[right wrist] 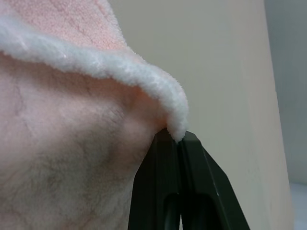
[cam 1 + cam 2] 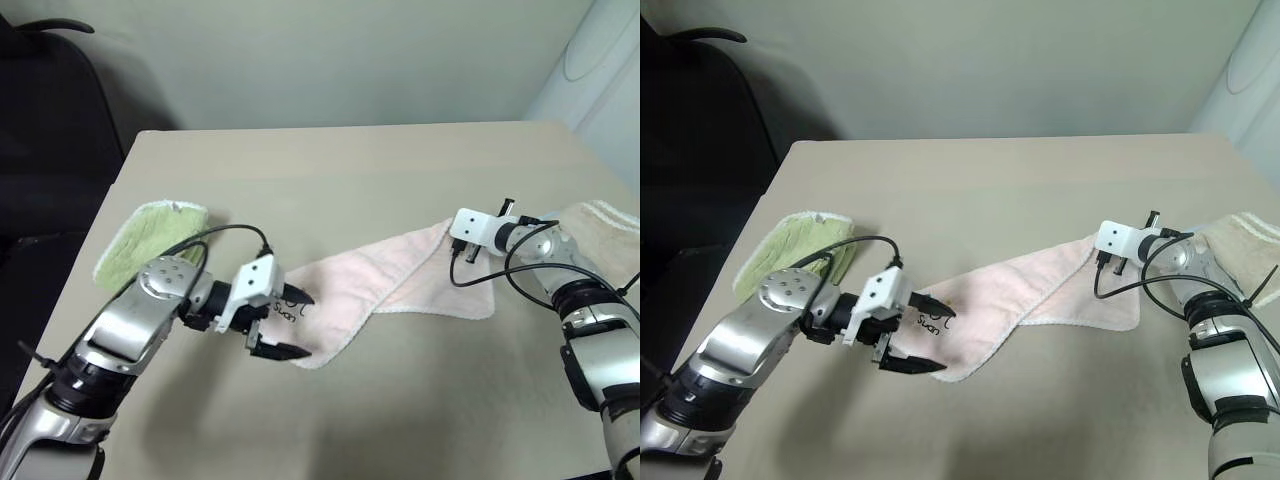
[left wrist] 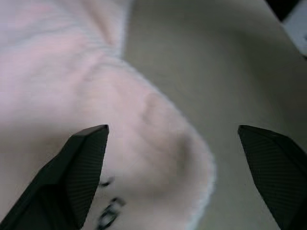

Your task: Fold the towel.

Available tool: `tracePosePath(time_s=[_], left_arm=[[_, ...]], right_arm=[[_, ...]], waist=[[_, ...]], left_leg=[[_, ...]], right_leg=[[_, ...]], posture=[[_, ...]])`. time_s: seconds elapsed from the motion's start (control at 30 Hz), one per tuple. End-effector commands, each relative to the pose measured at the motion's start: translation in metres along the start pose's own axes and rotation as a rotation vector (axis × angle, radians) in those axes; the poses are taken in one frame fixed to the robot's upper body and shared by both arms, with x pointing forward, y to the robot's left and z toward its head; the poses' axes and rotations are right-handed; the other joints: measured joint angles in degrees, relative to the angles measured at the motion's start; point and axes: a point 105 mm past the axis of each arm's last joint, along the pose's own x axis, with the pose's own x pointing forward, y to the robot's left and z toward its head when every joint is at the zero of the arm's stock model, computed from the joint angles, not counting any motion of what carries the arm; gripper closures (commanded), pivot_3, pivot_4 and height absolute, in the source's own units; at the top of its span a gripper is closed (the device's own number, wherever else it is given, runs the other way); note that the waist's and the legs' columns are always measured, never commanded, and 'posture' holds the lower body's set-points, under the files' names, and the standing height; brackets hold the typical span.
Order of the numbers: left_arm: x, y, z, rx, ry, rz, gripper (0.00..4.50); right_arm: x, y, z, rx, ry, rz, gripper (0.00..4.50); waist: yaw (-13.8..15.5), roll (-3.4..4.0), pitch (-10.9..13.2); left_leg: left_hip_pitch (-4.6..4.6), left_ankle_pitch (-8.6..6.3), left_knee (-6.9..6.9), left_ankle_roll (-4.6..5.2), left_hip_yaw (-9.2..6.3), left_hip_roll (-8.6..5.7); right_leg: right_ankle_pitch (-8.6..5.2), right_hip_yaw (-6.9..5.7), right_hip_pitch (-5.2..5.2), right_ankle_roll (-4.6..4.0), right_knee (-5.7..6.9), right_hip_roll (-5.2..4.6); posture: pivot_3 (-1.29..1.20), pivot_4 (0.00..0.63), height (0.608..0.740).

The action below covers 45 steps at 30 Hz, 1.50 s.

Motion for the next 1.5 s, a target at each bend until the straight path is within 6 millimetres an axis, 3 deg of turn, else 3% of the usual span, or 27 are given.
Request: tracePosePath(time_s=[0.03,0.17,0.23,0.33,0.5,0.7,0.83,0.97,1.3,1.5], left_arm=[[0.005,-0.003,-0.002,0.056,0.051,-0.046,0.03],[0.005,-0.003,-0.003,0.06,0.055,-0.05,0.03],[0.019,-0.001,-0.018,0.049,0.124,-0.072,0.03],[0.03,-0.007,-0.027,0.03,0.134,-0.101,0.57],[0.027,-0.021,-0.022,-0.012,0.07,-0.142,2.26],[0.023,-0.018,-0.025,-0.05,0.036,-0.077,4.48],[0.013,-0.006,-0.022,-0.058,-0.014,0.028,4.48],[-0.005,0.012,-0.003,-0.134,-0.181,0.142,4.48],[-0.036,0.038,0.026,-0.164,-0.379,0.297,4.48],[-0.095,0.085,0.081,-0.162,-0.685,0.549,4.48]], right_arm=[[-0.007,-0.015,0.002,0.012,-0.017,-0.057,4.5],[-0.008,-0.015,0.003,0.014,-0.015,-0.058,4.5],[-0.008,-0.011,0.005,0.031,-0.029,-0.055,4.5],[-0.013,-0.01,0.008,0.038,-0.046,-0.053,4.5],[-0.018,-0.014,0.005,0.039,-0.033,-0.057,4.5],[-0.023,-0.015,0.008,0.051,-0.049,-0.051,4.5],[-0.031,-0.018,0.006,0.057,-0.043,-0.063,4.5],[-0.04,-0.025,0.002,0.078,-0.033,-0.089,4.5],[-0.054,-0.04,0.002,0.118,-0.033,-0.14,4.5],[-0.074,-0.07,0.001,0.155,-0.041,-0.231,4.5]], waist=[[-0.2,0.0,0.0],[-0.47,0.0,0.0],[-0.36,0.04,-0.03],[-0.36,0.05,-0.04],[-0.68,0.12,-0.09],[-0.8,0.13,-0.09],[-0.68,0.14,-0.09],[-0.71,0.14,-0.09],[-0.51,0.14,-0.09],[0.34,0.14,-0.07]], left_leg=[[-0.01,0.0,-0.01,0.0,0.0,0.01],[-0.01,0.01,-0.03,0.02,0.0,0.02],[-0.01,0.02,-0.03,0.03,0.0,0.03],[0.03,0.03,0.0,0.05,0.0,0.03],[0.02,0.03,-0.04,0.05,0.03,0.03],[0.09,0.04,-0.08,0.06,0.01,0.11],[0.07,0.04,-0.07,0.06,0.01,0.1],[0.07,0.04,0.0,0.06,0.03,0.1],[0.09,0.05,0.28,0.06,0.06,0.1],[0.07,0.16,0.42,0.11,0.08,0.06]], right_leg=[[0.0,0.01,-0.02,0.0,0.0,0.0],[0.0,0.01,-0.03,0.0,0.0,0.01],[0.0,0.01,-0.01,0.01,0.0,0.0],[0.01,0.0,0.06,0.02,-0.04,-0.02],[0.02,0.02,0.06,0.04,-0.1,-0.01],[0.01,-0.01,0.07,0.03,-0.04,0.03],[0.01,-0.01,0.08,0.03,-0.05,0.03],[0.02,0.0,0.11,0.03,-0.04,0.02],[0.07,0.01,0.2,0.12,0.04,0.04],[0.16,0.01,0.29,0.23,0.04,0.01]], posture=[[0.0,0.15,0.735],[0.0,0.15,0.735],[0.0,0.15,0.735],[0.0,0.15,0.735],[0.0,0.15,0.735],[0.0,0.15,0.735],[0.0,0.15,0.735],[0.0,0.15,0.735],[0.0,0.15,0.735],[0.0,0.15,0.735]])
